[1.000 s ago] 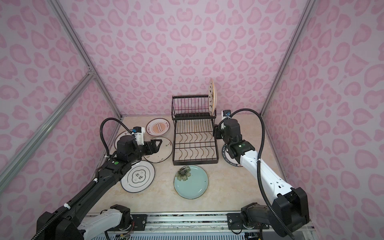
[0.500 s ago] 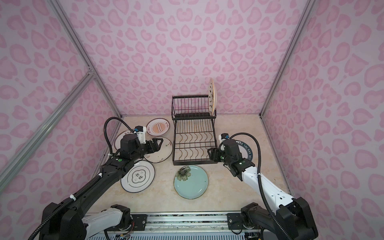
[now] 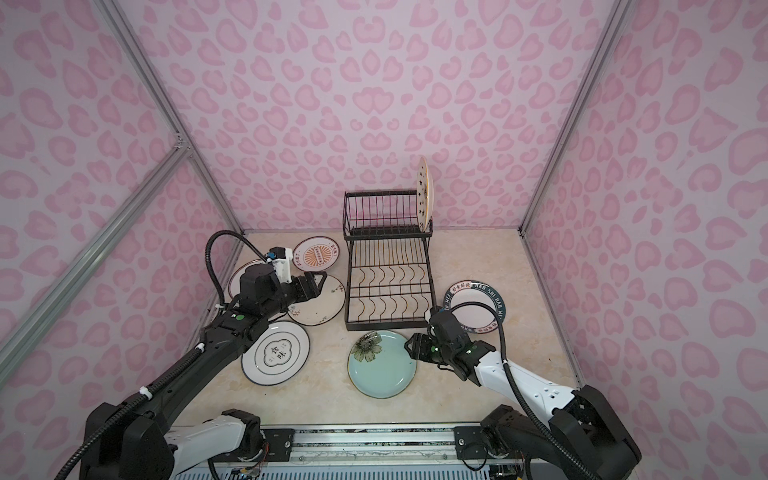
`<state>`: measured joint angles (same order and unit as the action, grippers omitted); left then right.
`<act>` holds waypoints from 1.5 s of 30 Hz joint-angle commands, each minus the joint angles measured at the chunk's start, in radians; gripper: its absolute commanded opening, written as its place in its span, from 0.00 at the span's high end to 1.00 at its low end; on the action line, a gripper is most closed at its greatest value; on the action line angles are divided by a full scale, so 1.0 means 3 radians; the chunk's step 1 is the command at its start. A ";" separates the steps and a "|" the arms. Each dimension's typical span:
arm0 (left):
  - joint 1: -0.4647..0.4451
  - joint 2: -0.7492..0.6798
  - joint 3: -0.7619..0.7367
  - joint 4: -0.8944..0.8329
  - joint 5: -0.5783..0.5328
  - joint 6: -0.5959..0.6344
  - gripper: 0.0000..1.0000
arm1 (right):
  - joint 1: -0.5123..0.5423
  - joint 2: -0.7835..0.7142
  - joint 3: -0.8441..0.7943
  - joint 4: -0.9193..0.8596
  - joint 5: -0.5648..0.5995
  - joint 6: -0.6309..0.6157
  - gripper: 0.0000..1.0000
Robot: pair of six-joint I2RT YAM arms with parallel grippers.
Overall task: Load the plates into the dish rack
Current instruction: 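Move the right gripper down toward the pale teal flower plate, then grasp the teal plate rim with the right gripper and lift it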
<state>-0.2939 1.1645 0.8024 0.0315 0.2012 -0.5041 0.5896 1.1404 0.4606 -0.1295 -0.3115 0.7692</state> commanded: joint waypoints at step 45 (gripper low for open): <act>-0.0001 -0.0133 0.0042 -0.0101 -0.0131 -0.0032 0.15 | 0.0062 0.0484 -0.0404 0.0655 -0.0448 0.0410 1.00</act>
<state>-0.2939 1.1225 0.8059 -0.0067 0.1696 -0.5079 0.6167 1.2964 0.3283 0.1902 -0.4683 0.9558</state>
